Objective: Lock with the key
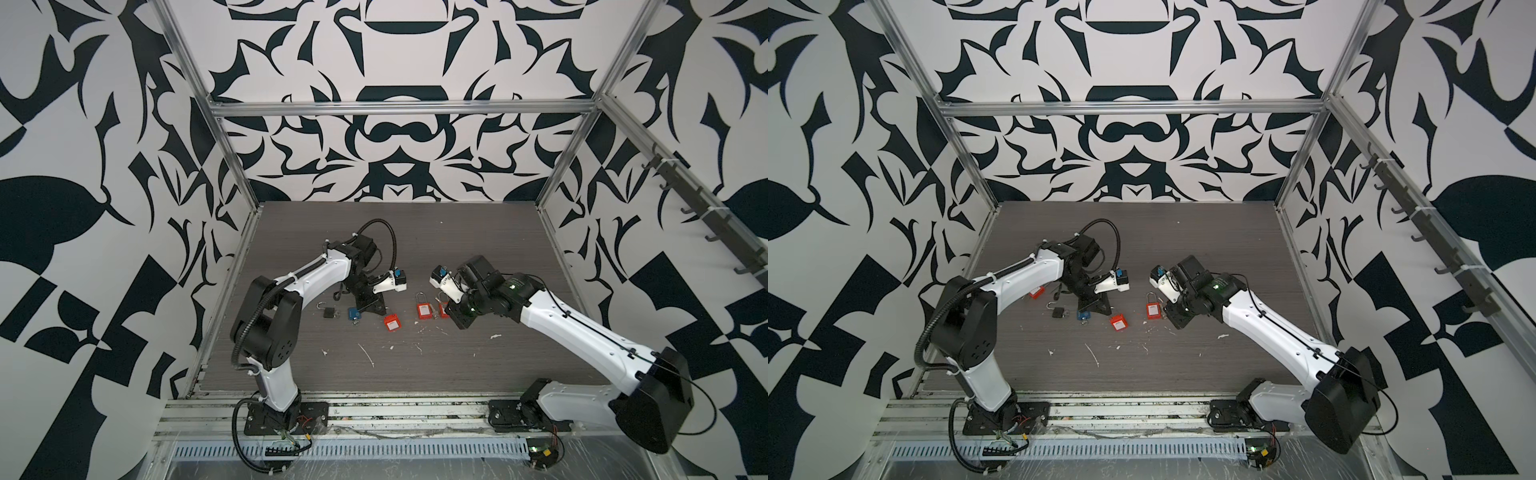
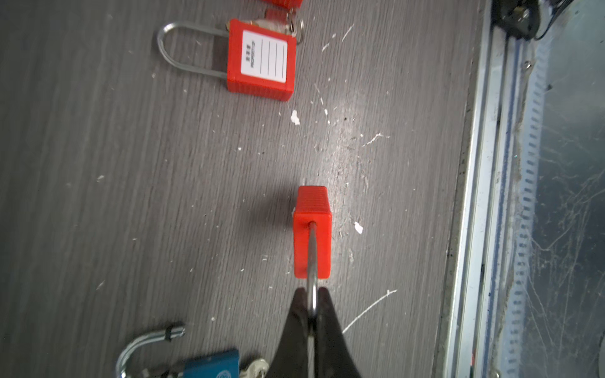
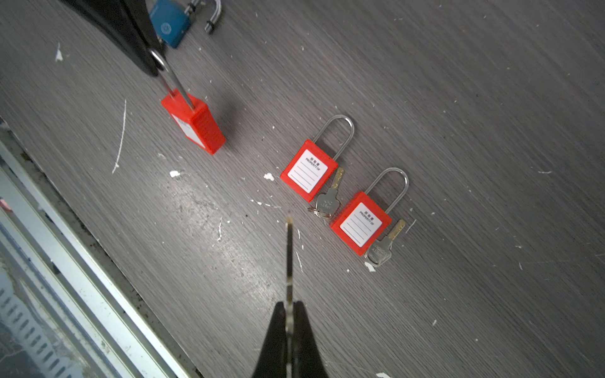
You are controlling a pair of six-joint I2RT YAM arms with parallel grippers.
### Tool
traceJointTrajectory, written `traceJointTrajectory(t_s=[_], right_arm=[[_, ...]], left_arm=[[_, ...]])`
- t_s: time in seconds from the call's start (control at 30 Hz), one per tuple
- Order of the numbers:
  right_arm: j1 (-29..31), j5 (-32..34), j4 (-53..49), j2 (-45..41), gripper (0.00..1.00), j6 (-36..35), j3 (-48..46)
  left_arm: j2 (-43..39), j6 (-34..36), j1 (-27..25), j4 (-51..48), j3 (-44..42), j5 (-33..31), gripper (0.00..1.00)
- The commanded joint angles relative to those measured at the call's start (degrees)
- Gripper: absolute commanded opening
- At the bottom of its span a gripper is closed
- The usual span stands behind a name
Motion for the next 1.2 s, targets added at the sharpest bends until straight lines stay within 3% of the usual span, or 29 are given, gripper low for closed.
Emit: traceJointTrajectory(t_s=[0.0, 0.27, 0.5, 0.8, 0.93, 1.17], right_arm=[[0.7, -1.4, 3.2, -0.8, 0.00, 4.3, -1.0], [1.3, -2.6, 6.3, -1.4, 0.00, 9.8, -3.9], [1.5, -3.8, 7.6, -0.6, 0.00, 20.4, -4.1], [2.9, -3.0, 10.0, 1.1, 0.00, 33.5, -4.4], [4.3, -2.1, 10.0, 2.9, 0.00, 35.7, -3.8], [6.3, 0.1, 7.5, 7.0, 0.00, 39.1, -1.6]], left_arm=[[2.4, 1.9, -0.9, -5.4, 3.6, -2.5, 0.00], [8.5, 1.1, -2.7, -5.5, 9.2, -6.8, 0.00], [15.3, 1.7, -3.4, -7.6, 16.7, -7.3, 0.06], [20.1, 3.7, -4.2, -7.5, 21.7, -8.1, 0.21], [21.3, 3.7, -4.3, -7.5, 23.7, -8.0, 0.25], [18.0, 1.1, -3.4, -1.9, 23.3, -6.1, 0.41]])
